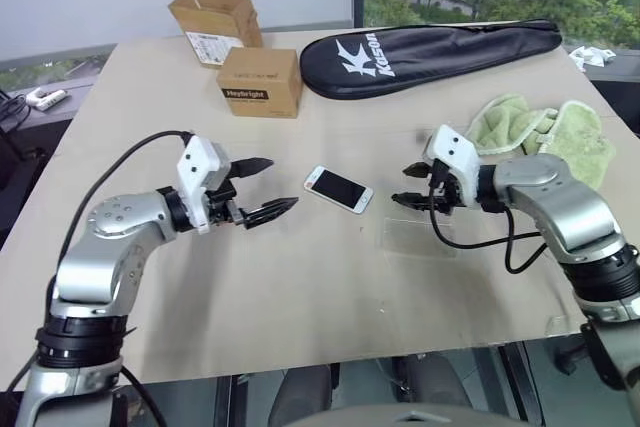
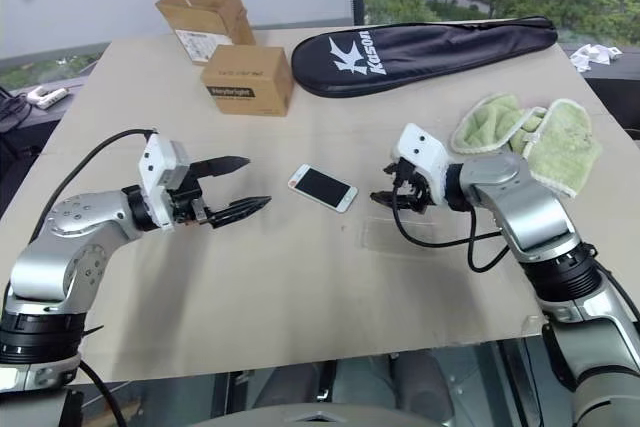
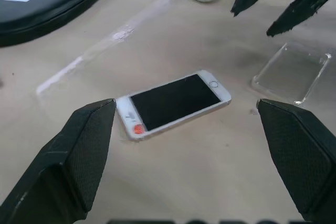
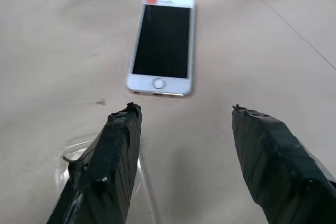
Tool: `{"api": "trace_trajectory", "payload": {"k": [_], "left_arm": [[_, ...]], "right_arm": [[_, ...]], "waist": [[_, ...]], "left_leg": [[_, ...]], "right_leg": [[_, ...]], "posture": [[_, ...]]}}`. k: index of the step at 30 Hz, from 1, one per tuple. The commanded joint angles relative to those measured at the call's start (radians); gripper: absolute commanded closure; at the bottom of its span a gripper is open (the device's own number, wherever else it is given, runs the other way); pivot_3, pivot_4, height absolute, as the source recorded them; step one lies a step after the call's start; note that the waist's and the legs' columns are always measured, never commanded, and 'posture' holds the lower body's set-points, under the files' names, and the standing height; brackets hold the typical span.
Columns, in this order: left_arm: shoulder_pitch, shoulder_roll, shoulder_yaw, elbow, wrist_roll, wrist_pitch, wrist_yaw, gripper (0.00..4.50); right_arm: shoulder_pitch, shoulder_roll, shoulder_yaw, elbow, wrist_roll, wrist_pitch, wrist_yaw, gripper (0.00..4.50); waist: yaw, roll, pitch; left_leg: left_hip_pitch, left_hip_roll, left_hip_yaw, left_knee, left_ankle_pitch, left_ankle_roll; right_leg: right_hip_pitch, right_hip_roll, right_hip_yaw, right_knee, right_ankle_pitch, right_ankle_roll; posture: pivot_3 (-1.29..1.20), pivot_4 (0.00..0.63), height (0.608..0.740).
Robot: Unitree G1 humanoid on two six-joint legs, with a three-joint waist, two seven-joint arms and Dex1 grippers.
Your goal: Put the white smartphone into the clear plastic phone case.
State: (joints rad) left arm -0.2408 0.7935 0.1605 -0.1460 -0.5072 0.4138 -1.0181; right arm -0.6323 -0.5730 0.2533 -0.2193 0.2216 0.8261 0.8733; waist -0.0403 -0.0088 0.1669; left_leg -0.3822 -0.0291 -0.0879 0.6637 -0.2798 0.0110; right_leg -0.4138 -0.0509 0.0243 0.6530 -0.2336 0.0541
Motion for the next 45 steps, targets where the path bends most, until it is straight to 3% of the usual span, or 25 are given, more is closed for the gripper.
{"api": "trace_trajectory", "payload": {"k": [1, 2, 7, 14, 18, 23, 30, 35, 45], "left_arm": [[-0.008, 0.034, 0.029, 0.042, -0.001, -0.037, -0.062, 0.00], [0.005, 0.047, 0.027, 0.052, 0.015, -0.049, -0.069, 0.00], [0.075, 0.062, 0.047, 0.028, 0.027, -0.068, -0.073, 0.00], [0.136, 0.054, 0.075, -0.007, 0.026, -0.073, -0.054, 0.00], [0.147, 0.051, 0.083, -0.011, 0.023, -0.073, -0.045, 0.00], [0.143, 0.052, 0.079, -0.008, 0.025, -0.073, -0.043, 0.00], [0.123, 0.054, 0.068, 0.006, 0.029, -0.076, -0.053, 0.00], [0.112, 0.048, 0.057, 0.004, 0.027, -0.073, -0.055, 0.00], [0.035, 0.012, -0.042, -0.046, 0.007, -0.054, -0.109, 0.00]], "right_arm": [[-0.024, 0.109, 0.026, 0.010, -0.011, 0.025, -0.098, 0.47], [-0.025, 0.154, 0.042, 0.027, -0.019, 0.025, -0.125, 0.03], [-0.037, 0.279, 0.102, 0.132, -0.076, 0.003, -0.217, 0.03], [-0.063, 0.312, 0.198, 0.277, -0.207, -0.011, -0.304, 0.03], [-0.065, 0.362, 0.180, 0.294, -0.185, 0.091, -0.322, 0.03], [-0.034, 0.387, 0.184, 0.253, -0.164, 0.149, -0.312, 1.58], [-0.001, 0.368, 0.191, 0.224, -0.177, 0.095, -0.300, 1.58], [-0.001, 0.287, 0.176, 0.145, -0.151, -0.018, -0.198, 1.58], [0.046, -0.053, 0.034, -0.113, -0.004, -0.063, 0.067, 1.58]], "waist": [[-0.003, 0.000, 0.000], [-0.004, 0.000, 0.000], [0.000, 0.000, 0.000], [0.004, -0.001, 0.000], [-0.003, -0.001, 0.000], [-0.002, -0.002, -0.001], [-0.001, -0.002, -0.002], [0.000, -0.001, -0.001], [0.006, -0.001, 0.000]], "left_leg": [[0.000, 0.000, 0.001, 0.000, 0.000, 0.000], [0.000, 0.000, 0.001, 0.000, 0.000, 0.000], [-0.003, -0.001, 0.001, -0.001, 0.003, -0.005], [-0.003, -0.001, 0.001, -0.001, 0.003, -0.005], [0.001, -0.001, 0.000, -0.001, 0.001, -0.002], [0.003, -0.001, 0.000, -0.001, 0.001, -0.002], [0.002, -0.001, 0.000, -0.002, 0.001, -0.002], [0.002, -0.001, 0.000, -0.003, 0.001, -0.002], [-0.001, -0.001, -0.002, -0.003, 0.001, -0.002]], "right_leg": [[0.000, 0.000, 0.001, 0.000, 0.000, 0.000], [-0.001, 0.000, 0.001, 0.000, 0.000, 0.000], [-0.005, -0.001, 0.002, 0.000, 0.000, 0.000], [-0.005, -0.003, 0.001, 0.001, 0.000, 0.000], [-0.003, -0.002, 0.002, 0.005, 0.000, 0.000], [-0.001, -0.001, 0.001, 0.006, 0.000, -0.001], [-0.001, -0.001, 0.001, 0.003, 0.000, -0.001], [-0.002, -0.001, 0.001, 0.002, 0.000, -0.001], [-0.002, -0.002, -0.002, -0.002, 0.000, 0.000]], "posture": [[0.00, 0.150, 0.740], [0.00, 0.150, 0.740], [0.00, 0.150, 0.740], [0.00, 0.150, 0.740], [0.00, 0.150, 0.740], [0.00, 0.150, 0.740], [0.00, 0.150, 0.740], [0.00, 0.150, 0.740], [0.00, 0.150, 0.740]]}}
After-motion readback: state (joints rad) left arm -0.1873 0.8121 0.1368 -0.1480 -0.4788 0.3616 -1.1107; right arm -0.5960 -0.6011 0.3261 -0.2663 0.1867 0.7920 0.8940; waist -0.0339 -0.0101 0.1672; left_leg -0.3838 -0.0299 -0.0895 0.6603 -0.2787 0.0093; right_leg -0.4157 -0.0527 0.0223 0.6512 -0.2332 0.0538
